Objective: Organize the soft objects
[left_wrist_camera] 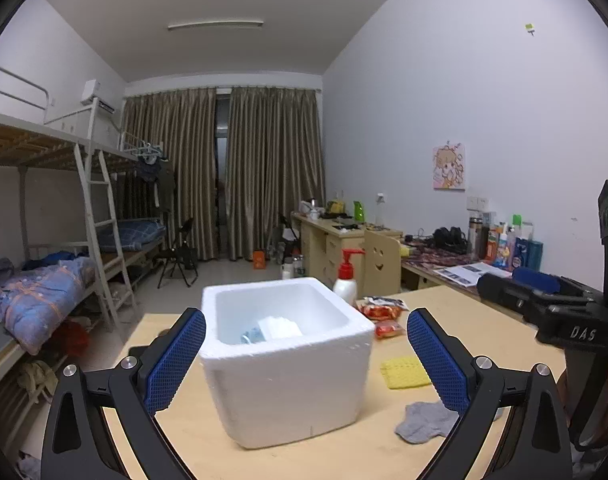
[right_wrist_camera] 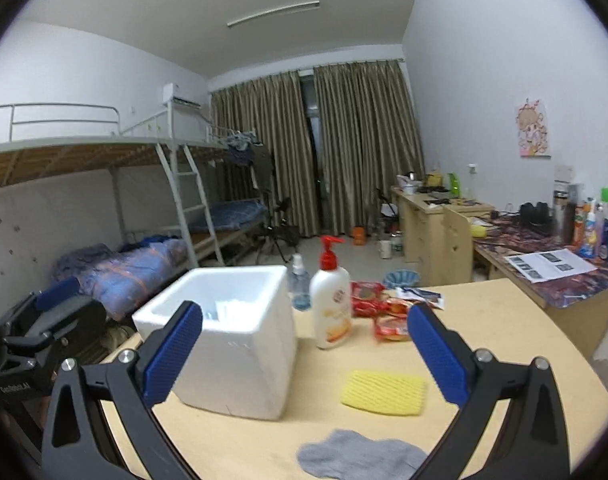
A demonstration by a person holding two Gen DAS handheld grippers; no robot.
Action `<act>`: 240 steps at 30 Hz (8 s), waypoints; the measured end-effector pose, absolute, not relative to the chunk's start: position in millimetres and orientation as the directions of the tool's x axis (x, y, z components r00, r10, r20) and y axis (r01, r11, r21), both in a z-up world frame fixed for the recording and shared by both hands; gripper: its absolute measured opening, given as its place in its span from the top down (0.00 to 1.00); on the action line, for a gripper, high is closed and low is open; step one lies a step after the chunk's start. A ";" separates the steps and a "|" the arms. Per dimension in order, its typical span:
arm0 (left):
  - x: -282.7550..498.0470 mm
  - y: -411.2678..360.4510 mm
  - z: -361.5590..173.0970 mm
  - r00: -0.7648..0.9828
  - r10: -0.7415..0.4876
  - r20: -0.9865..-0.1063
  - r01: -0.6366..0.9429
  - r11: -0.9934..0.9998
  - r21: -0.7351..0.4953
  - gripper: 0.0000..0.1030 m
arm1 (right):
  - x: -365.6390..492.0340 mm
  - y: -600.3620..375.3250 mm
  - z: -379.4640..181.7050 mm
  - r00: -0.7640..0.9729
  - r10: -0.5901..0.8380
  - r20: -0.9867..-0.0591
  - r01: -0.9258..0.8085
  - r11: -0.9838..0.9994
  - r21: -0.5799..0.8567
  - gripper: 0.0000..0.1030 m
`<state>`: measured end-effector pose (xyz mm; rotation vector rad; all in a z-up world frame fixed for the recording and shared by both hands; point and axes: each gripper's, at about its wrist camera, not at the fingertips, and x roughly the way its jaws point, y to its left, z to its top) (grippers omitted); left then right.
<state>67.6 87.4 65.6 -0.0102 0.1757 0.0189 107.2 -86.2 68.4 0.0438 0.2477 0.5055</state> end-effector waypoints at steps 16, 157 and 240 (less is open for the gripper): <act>48.9 62.0 39.8 0.983 -0.050 -0.175 0.046 0.999 -0.024 0.02 | 78.5 -130.6 52.9 0.882 0.420 -0.213 -0.407 0.908 0.102 0.00; 169.1 55.9 -94.9 0.755 -0.042 -0.655 0.000 0.998 -0.064 0.88 | 272.8 -79.6 -64.1 0.523 0.401 -0.752 -0.510 0.854 0.101 0.00; 5.4 57.3 18.5 0.924 0.007 -0.382 -0.008 1.000 -0.002 0.88 | 71.4 -139.9 37.8 0.703 0.624 -0.341 -0.607 0.777 0.167 0.87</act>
